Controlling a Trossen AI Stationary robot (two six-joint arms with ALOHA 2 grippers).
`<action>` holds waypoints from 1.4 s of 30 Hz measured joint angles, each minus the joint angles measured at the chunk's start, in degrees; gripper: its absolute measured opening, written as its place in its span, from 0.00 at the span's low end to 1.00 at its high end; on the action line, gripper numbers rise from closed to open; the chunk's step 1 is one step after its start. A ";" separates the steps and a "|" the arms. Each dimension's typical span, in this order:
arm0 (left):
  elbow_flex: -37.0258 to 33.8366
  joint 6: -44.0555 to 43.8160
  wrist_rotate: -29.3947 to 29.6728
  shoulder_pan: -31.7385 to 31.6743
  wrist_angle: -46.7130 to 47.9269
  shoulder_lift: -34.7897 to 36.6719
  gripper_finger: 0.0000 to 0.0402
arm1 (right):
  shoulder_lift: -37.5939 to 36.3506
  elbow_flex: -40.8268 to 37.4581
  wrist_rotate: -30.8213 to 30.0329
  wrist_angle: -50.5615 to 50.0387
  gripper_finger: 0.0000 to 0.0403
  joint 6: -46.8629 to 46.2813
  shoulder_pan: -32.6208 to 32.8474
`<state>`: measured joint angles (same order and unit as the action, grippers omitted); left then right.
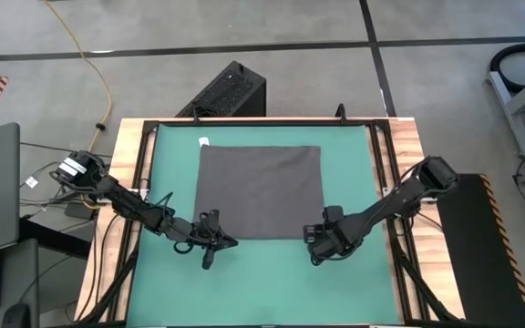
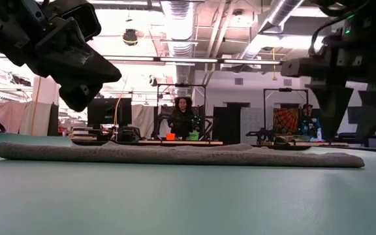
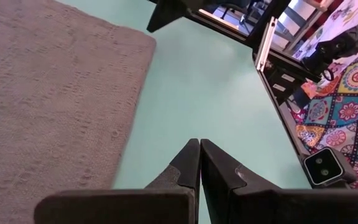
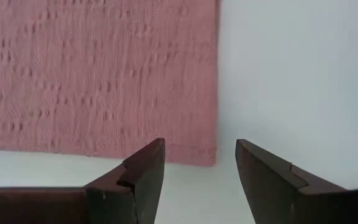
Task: Roll towel
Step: Fold the microfiber towel
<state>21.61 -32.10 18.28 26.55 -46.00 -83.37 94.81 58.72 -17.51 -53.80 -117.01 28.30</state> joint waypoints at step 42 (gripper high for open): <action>0.00 -0.26 4.18 0.00 0.46 0.00 0.00 | 7.78 7.42 8.95 2.26 0.04 16.89 -5.17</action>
<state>21.61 -32.36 22.47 26.54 -45.54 -83.37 102.59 66.14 -8.56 -51.55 -100.13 23.13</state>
